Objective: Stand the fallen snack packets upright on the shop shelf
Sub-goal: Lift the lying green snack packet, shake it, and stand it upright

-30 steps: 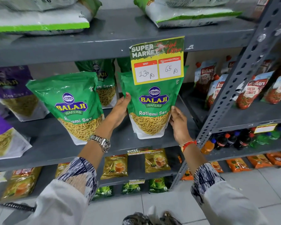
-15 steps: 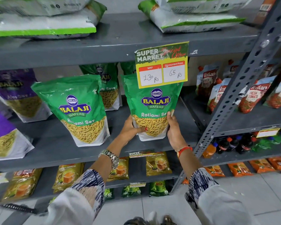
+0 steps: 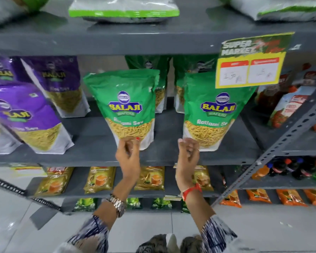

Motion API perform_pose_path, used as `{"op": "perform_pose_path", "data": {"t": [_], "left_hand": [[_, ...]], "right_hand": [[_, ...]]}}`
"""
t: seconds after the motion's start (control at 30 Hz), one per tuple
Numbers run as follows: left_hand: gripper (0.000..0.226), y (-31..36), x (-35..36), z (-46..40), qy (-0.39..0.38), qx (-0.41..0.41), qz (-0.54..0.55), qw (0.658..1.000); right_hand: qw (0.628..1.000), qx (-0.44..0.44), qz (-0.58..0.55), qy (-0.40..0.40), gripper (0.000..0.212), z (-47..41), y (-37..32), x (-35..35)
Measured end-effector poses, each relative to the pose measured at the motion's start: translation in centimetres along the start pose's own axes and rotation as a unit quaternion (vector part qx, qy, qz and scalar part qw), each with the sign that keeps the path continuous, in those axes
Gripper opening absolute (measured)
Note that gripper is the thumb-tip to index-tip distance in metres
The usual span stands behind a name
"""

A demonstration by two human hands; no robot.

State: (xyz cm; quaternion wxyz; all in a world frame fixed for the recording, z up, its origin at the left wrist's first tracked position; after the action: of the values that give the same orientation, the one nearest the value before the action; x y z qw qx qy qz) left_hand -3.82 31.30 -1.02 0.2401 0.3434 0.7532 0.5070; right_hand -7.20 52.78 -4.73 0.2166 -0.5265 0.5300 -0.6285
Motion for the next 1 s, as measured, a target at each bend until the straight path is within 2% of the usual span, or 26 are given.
{"op": "perform_pose_path", "data": {"t": [0.07, 0.13, 0.23, 0.3, 0.33, 0.4, 0.43, 0.53, 0.57, 0.67, 0.73, 0.77, 0.9, 1.0], "left_hand": [[0.007, -0.6, -3.7, -2.7, 0.064, 0.000, 0.021, 0.998], [0.017, -1.7, -5.6, -5.5, 0.078, -0.036, 0.052, 0.995], [0.047, -5.2, -5.2, -9.5, -0.010, -0.162, 0.060, 0.985], [0.070, -7.0, -3.6, -10.5, -0.104, -0.265, 0.077, 0.956], [0.071, -7.0, -2.6, -10.4, -0.149, -0.290, 0.102, 0.940], [0.057, -5.3, -1.4, -9.7, -0.214, -0.268, 0.131, 0.930], [0.056, -4.7, -1.2, -9.7, -0.233, -0.251, 0.126, 0.931], [0.093, -4.5, -1.4, -9.4, -0.250, -0.229, 0.124, 0.933], [0.095, -4.4, -1.4, -9.1, -0.254, -0.228, 0.127, 0.931], [0.072, -4.5, -0.7, -8.4, -0.273, -0.230, 0.121, 0.926], [0.047, -4.3, 0.1, -7.8, -0.284, -0.229, 0.119, 0.924], [0.043, -4.3, 0.5, -7.6, -0.286, -0.231, 0.114, 0.923], [0.044, -3.5, 2.0, -6.5, -0.314, -0.228, 0.093, 0.917], [0.045, -3.3, 2.9, -6.1, -0.318, -0.231, 0.093, 0.915]], "right_hand": [[0.997, 0.015, 0.029, -0.072, 0.014, 1.1, 1.3, 4.0], [0.990, 0.034, 0.065, -0.123, 0.026, 0.7, 2.1, 7.1], [0.974, 0.095, 0.096, -0.181, 0.046, -0.3, 3.6, 11.0], [0.969, 0.137, 0.093, -0.183, 0.048, -0.7, 4.7, 12.3], [0.965, 0.156, 0.093, -0.187, 0.045, -0.7, 5.1, 12.7], [0.959, 0.174, 0.089, -0.207, 0.033, -0.3, 5.7, 13.3], [0.958, 0.175, 0.084, -0.209, 0.028, 0.0, 5.7, 13.3], [0.960, 0.168, 0.071, -0.212, 0.023, 0.6, 5.7, 13.0], [0.962, 0.164, 0.069, -0.208, 0.024, 0.8, 5.6, 12.8], [0.965, 0.160, 0.068, -0.197, 0.048, 1.1, 5.4, 11.6], [0.968, 0.162, 0.064, -0.178, 0.054, 0.8, 5.1, 10.7], [0.970, 0.163, 0.066, -0.166, 0.057, 0.6, 4.9, 10.2], [0.973, 0.176, 0.071, -0.131, 0.090, -0.6, 5.2, 8.4], [0.971, 0.178, 0.077, -0.138, 0.089, -1.5, 6.3, 7.4]]}}
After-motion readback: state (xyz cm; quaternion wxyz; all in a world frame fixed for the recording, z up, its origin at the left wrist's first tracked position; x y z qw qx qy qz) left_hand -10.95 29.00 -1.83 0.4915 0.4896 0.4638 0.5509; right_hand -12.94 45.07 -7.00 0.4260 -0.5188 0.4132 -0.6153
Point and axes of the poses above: each hand's wrist, its own z-axis away from the middle knuckle, its own x-axis out of the palm, y = z × x, the point moved 8 cm from there along -z, towards the middle knuckle, and after that the axes turned 4 degrees about -z, right-handed, at the moved point
